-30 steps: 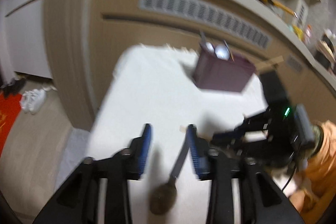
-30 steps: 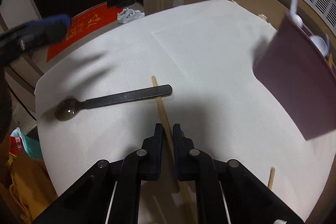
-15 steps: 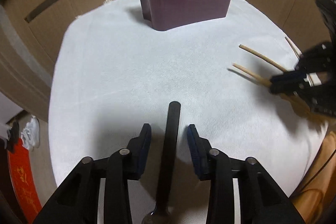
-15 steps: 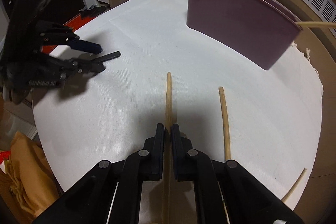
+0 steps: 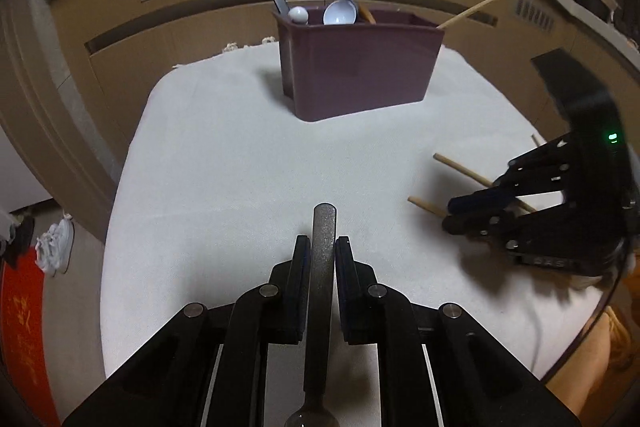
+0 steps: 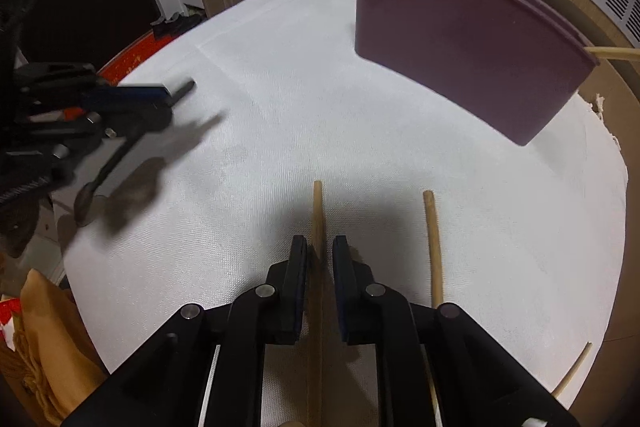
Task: Organize utensils
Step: 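Hold the dark spoon with the left tool while the right tool grips the chopstick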
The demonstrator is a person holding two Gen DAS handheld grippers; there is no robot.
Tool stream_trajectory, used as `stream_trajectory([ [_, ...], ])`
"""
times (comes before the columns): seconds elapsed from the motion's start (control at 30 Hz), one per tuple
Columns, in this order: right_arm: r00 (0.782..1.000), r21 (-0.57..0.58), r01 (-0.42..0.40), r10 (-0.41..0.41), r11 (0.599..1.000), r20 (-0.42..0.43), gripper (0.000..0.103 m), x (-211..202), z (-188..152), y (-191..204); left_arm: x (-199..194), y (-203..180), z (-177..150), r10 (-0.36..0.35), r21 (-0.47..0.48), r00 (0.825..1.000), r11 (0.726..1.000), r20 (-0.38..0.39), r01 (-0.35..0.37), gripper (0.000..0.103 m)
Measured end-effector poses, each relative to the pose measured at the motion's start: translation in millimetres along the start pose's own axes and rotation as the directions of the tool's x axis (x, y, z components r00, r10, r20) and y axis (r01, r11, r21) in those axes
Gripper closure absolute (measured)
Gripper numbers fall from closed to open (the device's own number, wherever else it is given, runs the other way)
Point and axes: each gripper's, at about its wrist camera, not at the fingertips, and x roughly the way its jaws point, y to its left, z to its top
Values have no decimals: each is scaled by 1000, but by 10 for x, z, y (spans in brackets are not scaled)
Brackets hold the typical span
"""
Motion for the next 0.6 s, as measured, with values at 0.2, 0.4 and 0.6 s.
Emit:
stream_trajectory([
  [0.2,1000,-8,23,-23,1000,-3,96,-113,-115,112,-223,-82,-15,23,-24,998,999,64,-22,90],
  [0.4,994,58,38,-43,998,98,96,-594,-357,97,-589,-384,89,0,17,988,1000,155,-3,90],
  [0.6,967,169,14,-56,986,250,96,-1187,-618,-18,-884,-648,133,-22,43,974,999,224,13,90],
])
